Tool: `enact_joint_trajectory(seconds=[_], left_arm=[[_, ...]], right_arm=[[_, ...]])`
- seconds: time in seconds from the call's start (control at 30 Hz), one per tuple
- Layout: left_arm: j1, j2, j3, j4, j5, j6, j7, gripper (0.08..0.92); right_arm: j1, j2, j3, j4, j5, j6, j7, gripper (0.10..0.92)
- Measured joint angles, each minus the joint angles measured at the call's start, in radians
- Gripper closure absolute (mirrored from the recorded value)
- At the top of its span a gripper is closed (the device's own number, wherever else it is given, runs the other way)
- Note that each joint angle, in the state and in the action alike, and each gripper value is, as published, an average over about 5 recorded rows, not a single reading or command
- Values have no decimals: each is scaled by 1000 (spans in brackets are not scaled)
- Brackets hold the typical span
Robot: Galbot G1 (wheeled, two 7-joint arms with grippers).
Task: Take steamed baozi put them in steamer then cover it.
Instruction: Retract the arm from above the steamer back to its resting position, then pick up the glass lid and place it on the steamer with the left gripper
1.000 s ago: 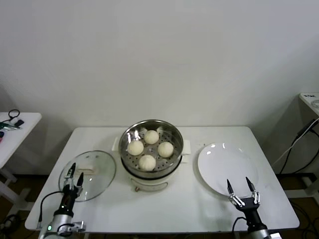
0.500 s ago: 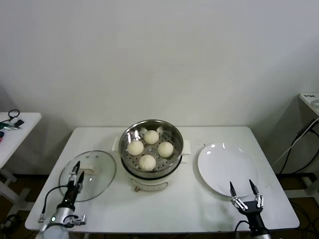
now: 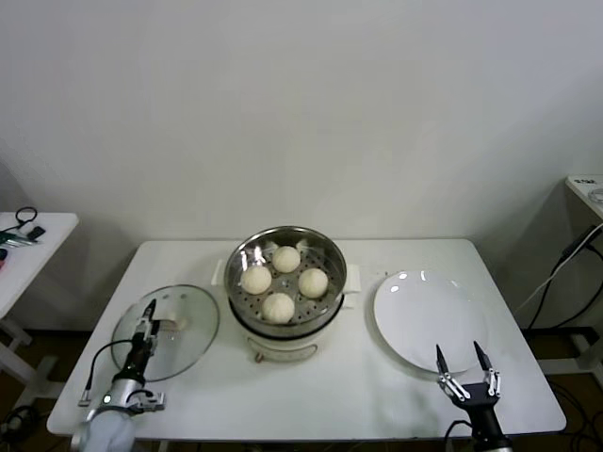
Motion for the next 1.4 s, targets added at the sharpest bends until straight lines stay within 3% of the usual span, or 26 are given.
enact_joint_trajectory(seconds=[0.43, 0.57, 1.0, 1.4], left_arm=[[-11, -14, -3, 21, -4, 17, 24, 768], [-7, -17, -6, 9, -17, 18, 31, 850], [42, 6, -34, -137, -90, 46, 96, 858], [108, 97, -50, -481, -247, 190, 305, 858]], right_arm=[[1, 5, 1, 4, -8, 7, 2, 203], [1, 6, 1, 4, -9, 10, 3, 203], [-5, 5, -3, 0, -11, 25, 13, 203], [-4, 1, -1, -3, -43, 2, 47, 203]])
